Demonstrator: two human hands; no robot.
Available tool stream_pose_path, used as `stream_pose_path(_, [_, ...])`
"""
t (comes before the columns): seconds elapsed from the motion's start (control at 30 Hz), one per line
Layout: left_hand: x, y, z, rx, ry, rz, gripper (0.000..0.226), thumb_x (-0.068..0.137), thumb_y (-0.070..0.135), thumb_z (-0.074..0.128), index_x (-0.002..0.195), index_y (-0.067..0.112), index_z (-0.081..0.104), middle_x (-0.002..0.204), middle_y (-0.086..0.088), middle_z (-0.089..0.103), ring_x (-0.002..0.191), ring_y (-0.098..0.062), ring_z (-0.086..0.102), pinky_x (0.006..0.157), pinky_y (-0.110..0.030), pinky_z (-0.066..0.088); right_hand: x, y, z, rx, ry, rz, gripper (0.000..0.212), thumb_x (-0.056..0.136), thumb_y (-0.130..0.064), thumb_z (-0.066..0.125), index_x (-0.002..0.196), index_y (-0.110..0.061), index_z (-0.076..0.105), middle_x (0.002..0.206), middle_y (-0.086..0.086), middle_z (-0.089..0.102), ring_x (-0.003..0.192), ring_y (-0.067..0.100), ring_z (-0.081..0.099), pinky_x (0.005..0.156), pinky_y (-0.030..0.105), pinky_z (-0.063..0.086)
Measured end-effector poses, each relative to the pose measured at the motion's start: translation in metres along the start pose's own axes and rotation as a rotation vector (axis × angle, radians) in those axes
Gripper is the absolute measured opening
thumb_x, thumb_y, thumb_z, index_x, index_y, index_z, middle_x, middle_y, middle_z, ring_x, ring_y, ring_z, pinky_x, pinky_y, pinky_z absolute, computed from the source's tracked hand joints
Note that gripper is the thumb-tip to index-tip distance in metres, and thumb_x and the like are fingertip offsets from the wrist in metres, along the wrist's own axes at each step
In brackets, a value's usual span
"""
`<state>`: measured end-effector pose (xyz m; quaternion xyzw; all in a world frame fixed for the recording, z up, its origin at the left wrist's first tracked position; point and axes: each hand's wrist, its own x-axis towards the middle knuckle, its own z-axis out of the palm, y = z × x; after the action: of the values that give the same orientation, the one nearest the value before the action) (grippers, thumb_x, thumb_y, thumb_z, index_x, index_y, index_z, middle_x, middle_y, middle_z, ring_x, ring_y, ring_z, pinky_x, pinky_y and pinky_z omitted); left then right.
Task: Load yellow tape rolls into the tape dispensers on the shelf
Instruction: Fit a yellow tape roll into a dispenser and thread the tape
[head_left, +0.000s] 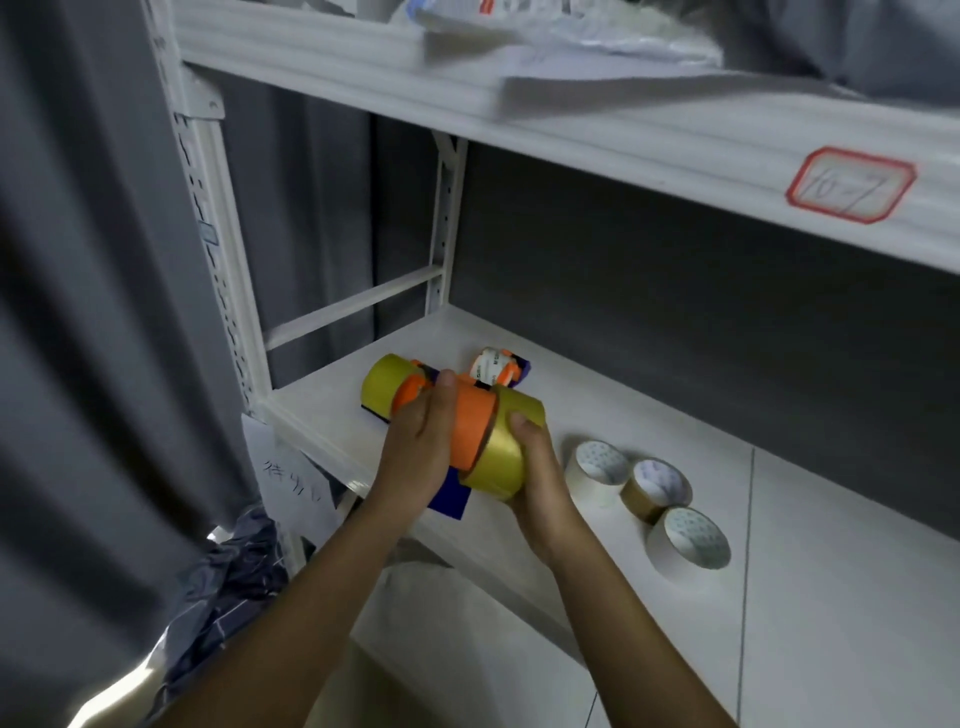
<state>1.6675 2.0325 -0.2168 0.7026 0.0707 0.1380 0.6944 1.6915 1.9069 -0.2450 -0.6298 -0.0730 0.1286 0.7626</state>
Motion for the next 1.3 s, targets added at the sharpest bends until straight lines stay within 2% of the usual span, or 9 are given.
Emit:
stream_pose_path(0.13, [-0.004, 0.003, -0.002, 0.013, -0.046, 0.025, 0.042, 0.075, 0.068, 0.028, 0.091, 0.042, 0.057, 0.100, 0.006, 0.064, 0.087, -0.003, 0.061, 0.069, -0.016, 0.045, -0.007, -0.003, 0.005, -0.142, 0.052, -0.150, 0.041, 0.077, -0.049, 0.054, 0.117, -0.047, 0.043, 0.111, -0.012, 0.061, 0.094, 0.003, 0.064, 0.067, 0.016, 0.053])
stream_pose_path(0.33, [-0.003, 0.006, -0.002, -0.011, -0.054, 0.030, 0.045, 0.075, 0.071, 0.029, 0.095, 0.042, 0.057, 0.097, 0.007, 0.066, 0.082, 0.001, 0.064, 0.062, -0.011, 0.047, -0.017, -0.002, 0.012, -0.287, 0.148, -0.387, 0.081, 0.071, -0.053, 0.060, 0.138, -0.022, 0.027, 0.131, 0.005, 0.044, 0.114, 0.020, 0.053, 0.079, 0.025, 0.054])
stream_pose_path(0.5, [0.002, 0.006, 0.005, -0.131, -0.013, -0.170, 0.045, 0.086, 0.068, 0.028, 0.103, 0.037, 0.054, 0.090, 0.011, 0.063, 0.077, -0.002, 0.063, 0.054, -0.014, 0.045, -0.015, -0.002, 0.014, -0.379, 0.190, -0.414, 0.085, 0.069, -0.055, 0.062, 0.139, -0.021, 0.027, 0.136, 0.005, 0.040, 0.121, 0.023, 0.049, 0.092, 0.049, 0.051])
stream_pose_path(0.7, [0.010, 0.009, 0.009, -0.182, -0.004, -0.280, 0.046, 0.083, 0.070, 0.028, 0.106, 0.033, 0.045, 0.085, 0.007, 0.059, 0.078, -0.009, 0.059, 0.056, -0.022, 0.043, -0.010, -0.006, 0.006, -0.343, 0.103, -0.336, 0.081, 0.074, -0.057, 0.060, 0.140, -0.023, 0.027, 0.136, 0.002, 0.041, 0.118, 0.015, 0.050, 0.088, 0.030, 0.055])
stream_pose_path(0.83, [0.010, 0.001, 0.012, 0.055, -0.080, -0.132, 0.039, 0.089, 0.063, 0.028, 0.113, 0.034, 0.038, 0.100, 0.009, 0.056, 0.086, -0.001, 0.055, 0.063, -0.018, 0.041, -0.003, -0.006, -0.001, -0.296, 0.156, -0.321, 0.071, 0.080, -0.035, 0.071, 0.138, -0.025, 0.031, 0.137, 0.001, 0.040, 0.117, 0.007, 0.049, 0.087, 0.022, 0.053])
stream_pose_path(0.93, [0.008, 0.003, 0.009, 0.037, -0.150, -0.166, 0.047, 0.079, 0.070, 0.032, 0.110, 0.035, 0.036, 0.097, 0.016, 0.051, 0.089, 0.000, 0.053, 0.066, -0.017, 0.043, -0.001, -0.010, -0.011, -0.553, 0.148, -0.402, 0.085, 0.073, -0.033, 0.078, 0.141, -0.028, 0.027, 0.131, -0.008, 0.033, 0.113, -0.006, 0.043, 0.083, 0.007, 0.046])
stream_pose_path(1.0, [0.009, 0.004, 0.007, -0.010, -0.211, -0.231, 0.056, 0.065, 0.074, 0.038, 0.103, 0.034, 0.045, 0.101, 0.012, 0.056, 0.094, -0.005, 0.057, 0.078, -0.024, 0.050, 0.001, -0.018, -0.021, -0.786, 0.111, -0.480, 0.094, 0.066, -0.040, 0.080, 0.142, -0.029, 0.025, 0.133, -0.010, 0.031, 0.117, -0.001, 0.039, 0.088, 0.011, 0.044])
stream_pose_path(1.13, [0.003, -0.004, 0.011, -0.069, -0.333, -0.255, 0.084, 0.059, 0.069, 0.058, 0.130, 0.028, 0.044, 0.125, 0.002, 0.057, 0.110, -0.013, 0.058, 0.087, -0.029, 0.053, 0.003, -0.032, -0.031, -1.175, -0.018, -0.719, 0.100, 0.062, -0.045, 0.079, 0.145, -0.034, 0.023, 0.147, -0.010, 0.025, 0.132, 0.007, 0.028, 0.101, 0.027, 0.039])
stream_pose_path(1.3, [0.009, -0.010, 0.017, -0.215, -0.231, -0.304, 0.063, 0.075, 0.055, 0.062, 0.127, 0.021, 0.051, 0.124, -0.003, 0.060, 0.112, -0.018, 0.059, 0.092, -0.037, 0.053, 0.001, -0.038, -0.029, -0.758, 0.000, -0.660, 0.083, 0.071, -0.041, 0.076, 0.141, -0.036, 0.030, 0.144, -0.014, 0.030, 0.132, 0.002, 0.032, 0.104, 0.018, 0.038])
